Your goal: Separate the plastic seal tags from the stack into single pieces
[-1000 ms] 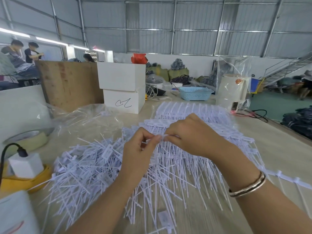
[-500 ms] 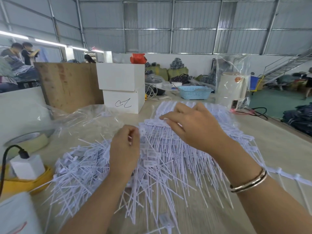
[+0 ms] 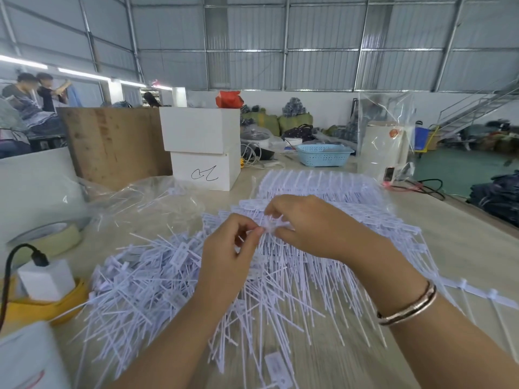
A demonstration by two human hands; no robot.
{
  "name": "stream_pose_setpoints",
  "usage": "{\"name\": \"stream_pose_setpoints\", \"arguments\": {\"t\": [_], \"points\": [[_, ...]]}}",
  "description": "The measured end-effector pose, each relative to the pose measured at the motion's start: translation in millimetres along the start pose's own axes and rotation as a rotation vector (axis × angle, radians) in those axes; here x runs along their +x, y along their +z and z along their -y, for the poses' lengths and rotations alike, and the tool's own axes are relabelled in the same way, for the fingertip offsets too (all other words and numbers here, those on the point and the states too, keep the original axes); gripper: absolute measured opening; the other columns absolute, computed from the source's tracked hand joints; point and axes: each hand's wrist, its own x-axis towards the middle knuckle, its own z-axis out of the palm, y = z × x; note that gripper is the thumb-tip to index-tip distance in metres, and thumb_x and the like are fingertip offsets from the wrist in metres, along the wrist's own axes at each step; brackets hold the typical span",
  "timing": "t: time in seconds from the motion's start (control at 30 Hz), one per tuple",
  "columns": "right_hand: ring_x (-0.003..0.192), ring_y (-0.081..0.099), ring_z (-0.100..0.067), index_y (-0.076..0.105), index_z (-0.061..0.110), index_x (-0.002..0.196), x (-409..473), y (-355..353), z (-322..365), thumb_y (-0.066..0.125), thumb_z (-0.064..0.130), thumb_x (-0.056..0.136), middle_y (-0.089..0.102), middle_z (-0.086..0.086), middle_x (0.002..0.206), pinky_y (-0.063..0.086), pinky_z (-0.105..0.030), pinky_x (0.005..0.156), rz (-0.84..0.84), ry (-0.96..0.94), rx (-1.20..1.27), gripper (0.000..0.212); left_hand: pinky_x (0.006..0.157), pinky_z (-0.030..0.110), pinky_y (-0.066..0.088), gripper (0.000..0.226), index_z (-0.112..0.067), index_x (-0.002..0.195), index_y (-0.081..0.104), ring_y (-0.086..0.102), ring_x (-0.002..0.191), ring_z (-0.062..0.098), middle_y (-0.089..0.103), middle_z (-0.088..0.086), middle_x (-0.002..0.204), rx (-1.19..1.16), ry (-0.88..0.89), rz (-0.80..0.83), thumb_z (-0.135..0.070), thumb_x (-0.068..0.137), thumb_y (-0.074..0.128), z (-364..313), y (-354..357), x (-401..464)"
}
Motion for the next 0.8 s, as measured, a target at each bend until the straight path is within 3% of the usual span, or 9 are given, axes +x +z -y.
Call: {"name": "stream_pose_setpoints", "arguments": {"t": [0.1, 0.2, 0.27, 0.37, 0.47, 0.6, 0.7, 0.8], "points": [[0.092, 0.056, -0.017, 0.063, 0.022, 0.096, 0.3, -1.2, -3.8, 0.041, 0.034, 0.097, 0.061, 0.005, 0.096, 0.029, -0.032, 0.080, -0.012, -0.054, -0.252, 0.025, 0.059, 0.008, 0.038, 0.017, -0.031, 0.080, 0.054, 0.055, 0.068, 0.004, 0.059, -0.010, 0.070, -0.034, -0.040, -0.013, -0.019, 0.089, 0.062, 3.0, 0.9, -1.1], [0.081, 0.056, -0.016, 0.062, 0.023, 0.087, -0.3, 1.1, -0.9, 0.038, 0.037, 0.098, 0.062, 0.005, 0.081, 0.024, -0.031, 0.077, -0.020, -0.078, -0.240, 0.030, 0.061, 0.009, 0.041, 0.007, -0.032, 0.080, 0.057, 0.056, 0.070, 0.005, 0.062, -0.012, 0.078, -0.079, -0.074, 0.032, -0.034, 0.087, 0.058, 1.8, 0.9, -2.0], [0.076, 0.054, -0.015, 0.061, 0.022, 0.083, 0.3, 2.1, -1.2, 0.037, 0.040, 0.099, 0.061, 0.006, 0.077, 0.025, -0.031, 0.078, -0.045, -0.091, -0.259, 0.035, 0.061, 0.010, 0.043, 0.011, -0.035, 0.076, 0.058, 0.057, 0.067, 0.004, 0.064, -0.013, 0.077, -0.134, -0.135, 0.049, -0.045, 0.081, 0.055, 0.9, 0.3, -1.7], [0.071, 0.048, -0.014, 0.055, 0.022, 0.074, 0.7, 2.6, -2.1, 0.037, 0.040, 0.099, 0.053, 0.008, 0.069, 0.021, -0.030, 0.078, -0.071, -0.091, -0.290, 0.036, 0.064, 0.015, 0.049, 0.013, -0.035, 0.072, 0.063, 0.062, 0.067, 0.006, 0.067, -0.009, 0.071, -0.257, -0.284, 0.082, -0.044, 0.081, 0.059, 1.5, 0.6, 0.6], [0.075, 0.046, -0.012, 0.053, 0.025, 0.077, 2.1, 3.3, -1.7, 0.035, 0.041, 0.100, 0.052, 0.010, 0.073, 0.022, -0.031, 0.082, -0.071, -0.112, -0.363, 0.033, 0.060, 0.014, 0.050, 0.018, -0.022, 0.071, 0.062, 0.066, 0.063, 0.007, 0.068, -0.004, 0.063, -0.391, -0.413, 0.085, -0.025, 0.089, 0.060, 3.8, 1.2, 3.8], [0.082, 0.051, -0.013, 0.061, 0.026, 0.087, 3.0, 1.8, -1.4, 0.032, 0.045, 0.100, 0.061, 0.010, 0.084, 0.021, -0.033, 0.084, -0.086, -0.128, -0.414, 0.037, 0.062, 0.017, 0.052, 0.023, -0.021, 0.064, 0.061, 0.063, 0.060, 0.008, 0.064, -0.003, 0.059, -0.574, -0.532, 0.124, -0.040, 0.077, 0.062, 3.9, -1.0, 5.5], [0.084, 0.051, -0.012, 0.063, 0.029, 0.093, 3.1, 2.1, -2.9, 0.032, 0.045, 0.101, 0.063, 0.010, 0.088, 0.020, -0.032, 0.085, -0.090, -0.146, -0.425, 0.036, 0.062, 0.019, 0.052, 0.023, -0.025, 0.056, 0.062, 0.059, 0.057, 0.008, 0.061, -0.004, 0.057, -0.650, -0.552, 0.158, -0.039, 0.074, 0.061, 4.5, -1.0, 6.5], [0.084, 0.052, -0.011, 0.064, 0.029, 0.094, 3.8, 2.9, -3.7, 0.032, 0.042, 0.101, 0.063, 0.010, 0.089, 0.021, -0.031, 0.086, -0.092, -0.166, -0.421, 0.035, 0.058, 0.018, 0.050, 0.025, -0.019, 0.057, 0.060, 0.056, 0.054, 0.007, 0.058, -0.002, 0.055, -0.692, -0.569, 0.163, -0.037, 0.075, 0.060, 5.6, 0.0, 7.4]]}}
